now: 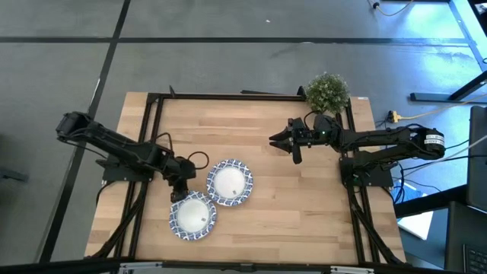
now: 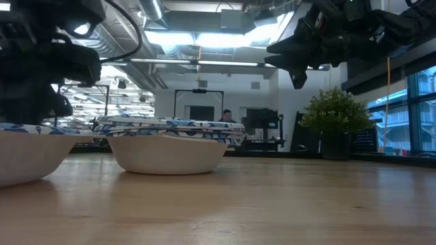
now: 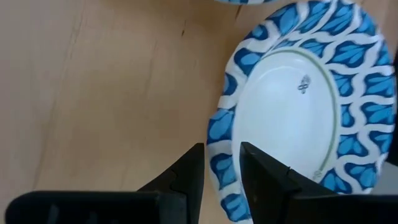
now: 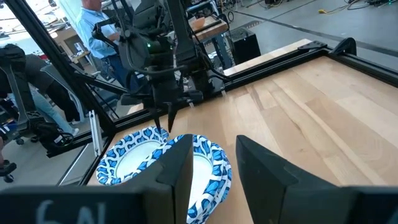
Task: Nest bowls inside each other
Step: Stack the white patterned bowl on top of the other white patterned bowls
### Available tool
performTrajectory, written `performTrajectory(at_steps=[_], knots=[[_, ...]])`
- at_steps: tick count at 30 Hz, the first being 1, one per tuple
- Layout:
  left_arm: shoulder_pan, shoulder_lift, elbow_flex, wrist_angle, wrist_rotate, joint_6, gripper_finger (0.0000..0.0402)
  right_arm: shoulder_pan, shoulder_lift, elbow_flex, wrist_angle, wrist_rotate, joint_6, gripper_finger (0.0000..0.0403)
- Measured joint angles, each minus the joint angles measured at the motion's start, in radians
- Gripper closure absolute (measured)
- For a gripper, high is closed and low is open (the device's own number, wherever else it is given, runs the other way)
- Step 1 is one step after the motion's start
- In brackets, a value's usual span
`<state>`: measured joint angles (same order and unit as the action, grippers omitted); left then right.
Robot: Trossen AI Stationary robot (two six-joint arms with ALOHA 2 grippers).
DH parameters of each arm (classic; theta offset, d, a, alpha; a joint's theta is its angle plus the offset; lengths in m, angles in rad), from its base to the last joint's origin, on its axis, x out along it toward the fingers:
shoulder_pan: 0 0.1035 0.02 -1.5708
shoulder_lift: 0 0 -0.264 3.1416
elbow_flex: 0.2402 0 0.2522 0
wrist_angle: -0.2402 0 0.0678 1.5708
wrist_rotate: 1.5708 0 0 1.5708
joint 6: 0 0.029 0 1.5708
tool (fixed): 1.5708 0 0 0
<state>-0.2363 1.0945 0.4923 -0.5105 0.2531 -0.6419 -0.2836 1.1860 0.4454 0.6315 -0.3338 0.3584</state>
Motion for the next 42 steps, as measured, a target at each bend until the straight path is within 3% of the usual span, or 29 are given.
performTrajectory(at_steps=[13, 28, 32, 39, 42], knots=[[-0.001, 0.111, 0.000, 0.105, 0.058, 0.040, 0.0305, 0.021, 0.000, 0.000, 0.000, 0.000, 0.000, 0.0279], [-0.033, 0.117, 0.000, 0.108, 0.078, -0.003, 0.0307, 0.020, 0.000, 0.000, 0.000, 0.000, 0.000, 0.0279], [-0.045, 0.117, 0.000, 0.108, 0.071, -0.012, 0.0324, 0.020, 0.000, 0.000, 0.000, 0.001, 0.000, 0.0279], [-0.049, 0.117, 0.000, 0.109, 0.072, -0.011, 0.0393, 0.020, 0.000, 0.000, 0.000, 0.001, 0.000, 0.0279], [-0.049, 0.116, 0.000, 0.109, 0.072, -0.011, 0.0394, 0.020, 0.000, 0.000, 0.000, 0.001, 0.000, 0.0279]])
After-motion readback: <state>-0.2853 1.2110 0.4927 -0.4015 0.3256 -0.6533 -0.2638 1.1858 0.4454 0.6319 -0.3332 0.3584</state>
